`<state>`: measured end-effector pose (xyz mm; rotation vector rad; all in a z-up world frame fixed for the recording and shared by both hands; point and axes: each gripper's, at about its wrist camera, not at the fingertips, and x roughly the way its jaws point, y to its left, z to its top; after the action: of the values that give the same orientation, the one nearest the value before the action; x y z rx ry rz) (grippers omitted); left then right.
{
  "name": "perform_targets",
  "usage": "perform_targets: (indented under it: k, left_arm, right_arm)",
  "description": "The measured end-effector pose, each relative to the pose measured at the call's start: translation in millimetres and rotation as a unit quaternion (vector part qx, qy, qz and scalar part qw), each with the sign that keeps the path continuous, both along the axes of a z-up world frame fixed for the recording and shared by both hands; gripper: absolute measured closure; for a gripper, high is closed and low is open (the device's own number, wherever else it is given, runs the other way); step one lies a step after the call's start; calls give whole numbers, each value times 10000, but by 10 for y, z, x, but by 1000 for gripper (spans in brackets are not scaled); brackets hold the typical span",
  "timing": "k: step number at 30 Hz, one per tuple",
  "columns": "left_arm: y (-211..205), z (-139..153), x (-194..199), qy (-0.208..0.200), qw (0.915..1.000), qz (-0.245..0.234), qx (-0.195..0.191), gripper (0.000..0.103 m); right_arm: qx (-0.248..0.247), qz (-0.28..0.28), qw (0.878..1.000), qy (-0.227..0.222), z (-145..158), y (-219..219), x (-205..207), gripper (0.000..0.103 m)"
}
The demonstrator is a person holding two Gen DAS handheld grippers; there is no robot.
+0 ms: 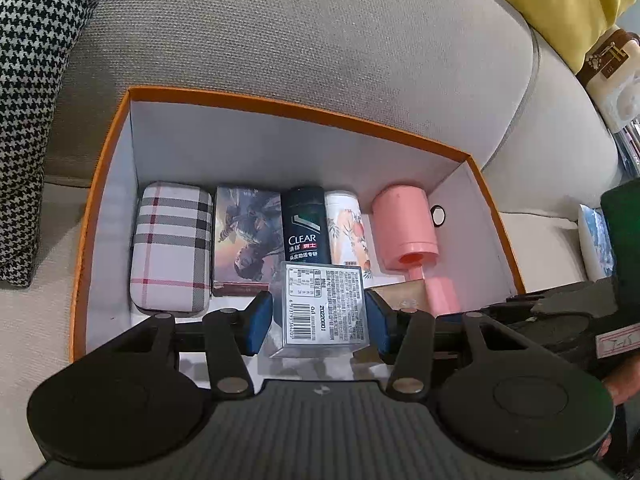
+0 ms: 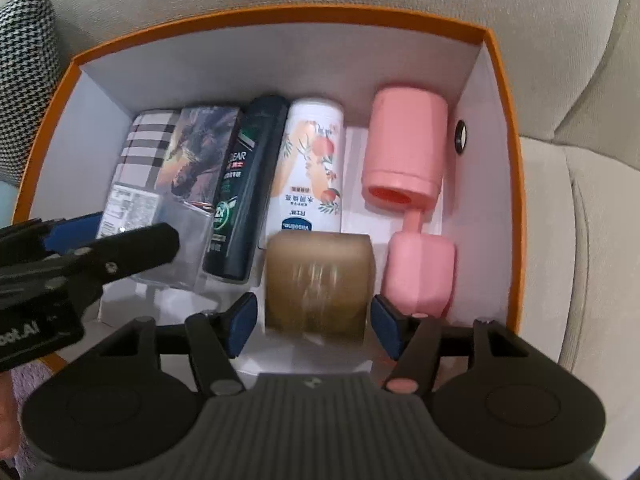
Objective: Organize rigid objects
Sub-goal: 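Lower the brown box beside the pink bottle with the right tool while the left lowers the clear box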
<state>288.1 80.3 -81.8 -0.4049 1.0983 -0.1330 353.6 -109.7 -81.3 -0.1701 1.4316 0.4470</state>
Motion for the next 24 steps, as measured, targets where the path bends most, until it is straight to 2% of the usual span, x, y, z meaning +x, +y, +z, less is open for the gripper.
perform_targets:
  k: [3,6,11,13,18,20,24]
  left_arm:
    - [19,-2,1,9,10000,9,-16,46]
    - [47,1,-5,18,10000,12,-11,46]
    - [77,1,15,18,10000,12,14,46]
    - [78,-8,23,23,10000,2,6,46]
    - [72,-34,29,63,10000,-26,-25,46]
    - [67,-48,31,88,9999,-60,-45,46]
    - [53,-66,32,135,9998,-133,-105,46]
  right_arm:
    - [7,252,9996,-102,44,1,-14,40]
    - [-26,621,9970,-456,133,16,-25,42]
    - [194,1213,9875,-989,188,75,46,42]
    - [239,1362,9856,-973,152,103,90,43]
    - [228,1636,9818,-941,62,150,71,51]
    - [131,1791,9785,-1017,37,154,40,60]
    - [141,2084,9731,-970,9,113,-52,65]
